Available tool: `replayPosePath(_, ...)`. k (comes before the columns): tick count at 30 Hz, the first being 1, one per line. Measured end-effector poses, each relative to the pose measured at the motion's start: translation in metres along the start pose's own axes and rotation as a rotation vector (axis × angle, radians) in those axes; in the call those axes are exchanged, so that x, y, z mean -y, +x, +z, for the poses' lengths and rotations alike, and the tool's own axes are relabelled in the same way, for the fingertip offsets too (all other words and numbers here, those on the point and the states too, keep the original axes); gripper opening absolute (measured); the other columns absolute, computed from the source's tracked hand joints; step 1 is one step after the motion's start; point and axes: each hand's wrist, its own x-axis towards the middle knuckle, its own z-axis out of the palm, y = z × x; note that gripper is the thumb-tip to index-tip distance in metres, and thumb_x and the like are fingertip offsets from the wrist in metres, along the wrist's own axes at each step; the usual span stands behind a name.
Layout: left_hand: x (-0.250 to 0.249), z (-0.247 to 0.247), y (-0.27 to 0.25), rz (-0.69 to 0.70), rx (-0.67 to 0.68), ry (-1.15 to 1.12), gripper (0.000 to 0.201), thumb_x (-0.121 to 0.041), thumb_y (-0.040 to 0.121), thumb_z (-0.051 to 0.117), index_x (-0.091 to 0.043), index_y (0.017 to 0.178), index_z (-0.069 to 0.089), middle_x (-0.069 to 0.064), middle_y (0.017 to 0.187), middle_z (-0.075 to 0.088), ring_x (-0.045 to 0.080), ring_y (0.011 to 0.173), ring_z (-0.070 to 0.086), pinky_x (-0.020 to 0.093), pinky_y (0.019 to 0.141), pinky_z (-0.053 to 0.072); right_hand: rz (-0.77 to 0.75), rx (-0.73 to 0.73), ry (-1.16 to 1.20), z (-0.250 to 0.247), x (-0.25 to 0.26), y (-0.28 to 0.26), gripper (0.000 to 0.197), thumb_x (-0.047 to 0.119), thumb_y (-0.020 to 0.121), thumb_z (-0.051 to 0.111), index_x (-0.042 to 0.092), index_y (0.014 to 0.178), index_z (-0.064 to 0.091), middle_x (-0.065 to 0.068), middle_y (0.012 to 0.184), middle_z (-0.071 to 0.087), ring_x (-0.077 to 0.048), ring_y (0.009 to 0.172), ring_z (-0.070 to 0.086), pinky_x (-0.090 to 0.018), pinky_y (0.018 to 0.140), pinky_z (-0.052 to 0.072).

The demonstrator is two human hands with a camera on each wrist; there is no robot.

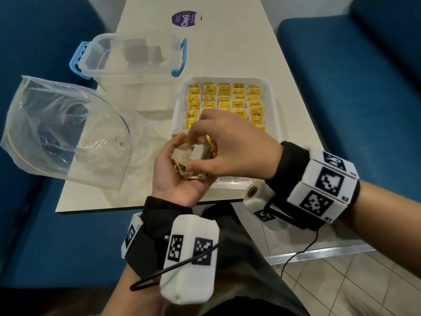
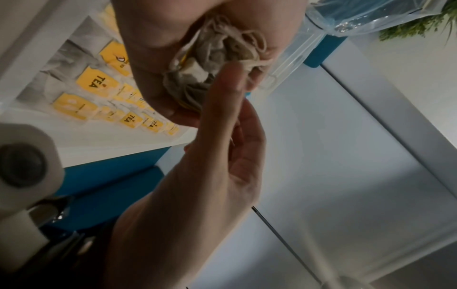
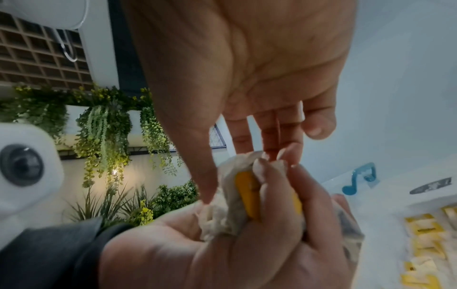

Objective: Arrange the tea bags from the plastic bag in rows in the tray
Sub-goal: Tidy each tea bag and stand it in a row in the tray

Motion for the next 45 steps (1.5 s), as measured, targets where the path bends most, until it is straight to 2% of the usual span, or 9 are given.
replayPosePath(6,0.002,0.001,0.002,0.022,0.047,-0.044,0.042,-0.026,0.089,0.048,-0.006,0.061,0.073,0.008,0.077,0.071,0.021,0.067,0.07,0.036,0.077,0.05,0.049,-0.059,0.065,-0.003,-0.005,-0.002,0.023,0.024,0.074,0.056,0.012,0.091,0.066,0.013,0.071,0.036,-0.002,0.066,0.037,-0.022,0.066,0.036)
replayPosePath(10,0.001,0.001,0.004,0.022,0.021,-0.028,0.03,-0.029,0.092,0.046,-0.009,0.082,0.067,0.01,0.08,0.071,0.023,0.07,0.069,0.038,0.079,0.049,0.094,-0.073,0.154,-0.009,-0.007,-0.003,0.015,0.01,0.079,0.06,0.012,0.092,0.067,0.001,0.082,0.049,0.002,0.066,0.041,-0.011,0.066,0.034)
replayPosePath(17,-0.003,-0.003,0.004,0.004,0.041,0.005,0.026,-0.029,0.088,0.047,-0.01,0.085,0.065,0.009,0.083,0.07,0.022,0.066,0.068,0.033,0.067,0.054,0.127,0.025,0.199,-0.018,-0.014,-0.005,0.024,0.024,0.072,0.075,0.017,0.093,0.065,-0.002,0.096,0.053,-0.009,0.081,0.048,-0.025,0.077,0.045)
replayPosePath(20,-0.004,-0.005,0.004,-0.01,0.06,0.041,0.025,-0.03,0.081,0.049,-0.011,0.093,0.061,0.009,0.088,0.069,0.023,0.069,0.068,0.031,0.066,0.053,0.121,0.053,0.105,-0.016,-0.016,-0.004,0.033,0.027,0.066,0.08,0.02,0.086,0.055,0.011,0.084,0.042,-0.011,0.082,0.044,-0.016,0.067,0.039)
replayPosePath(27,-0.004,-0.006,0.003,0.017,0.048,-0.035,0.034,-0.029,0.092,0.044,-0.006,0.079,0.066,0.01,0.077,0.069,0.022,0.063,0.067,0.036,0.069,0.055,-0.008,0.075,-0.029,-0.016,-0.016,-0.008,0.029,0.022,0.086,0.06,0.025,0.115,0.062,0.002,0.093,0.05,-0.013,0.085,0.047,-0.027,0.075,0.039)
replayPosePath(30,-0.004,-0.004,0.002,0.011,0.046,-0.035,0.028,-0.029,0.089,0.046,-0.007,0.084,0.063,0.009,0.078,0.068,0.021,0.064,0.067,0.034,0.073,0.053,-0.043,0.068,-0.081,-0.014,-0.018,-0.007,0.021,0.022,0.088,0.057,0.02,0.108,0.065,-0.001,0.096,0.052,-0.015,0.087,0.048,-0.035,0.077,0.044)
replayPosePath(36,-0.007,-0.005,0.0,-0.085,0.041,-0.078,0.032,-0.032,0.087,0.05,-0.003,0.089,0.064,0.014,0.089,0.066,0.023,0.076,0.062,0.028,0.067,0.054,0.085,-0.113,0.245,-0.012,-0.023,-0.007,0.015,0.006,0.086,0.056,0.007,0.101,0.059,0.014,0.079,0.05,-0.002,0.069,0.05,-0.009,0.066,0.037)
replayPosePath(41,-0.007,-0.007,0.001,-0.092,0.072,-0.069,0.034,-0.031,0.083,0.051,-0.001,0.089,0.067,0.015,0.093,0.065,0.024,0.069,0.063,0.027,0.065,0.055,0.179,-0.096,0.459,-0.01,-0.024,-0.006,0.015,0.004,0.086,0.057,0.019,0.091,0.057,0.015,0.077,0.052,-0.004,0.076,0.052,-0.026,0.076,0.048)
replayPosePath(45,-0.008,-0.008,0.0,-0.095,0.075,-0.088,0.033,-0.03,0.08,0.054,-0.001,0.08,0.07,0.014,0.09,0.065,0.024,0.067,0.064,0.027,0.065,0.056,0.248,-0.117,0.597,-0.01,-0.028,-0.006,0.008,0.007,0.084,0.064,0.002,0.079,0.061,-0.005,0.074,0.056,-0.011,0.068,0.053,-0.023,0.068,0.045)
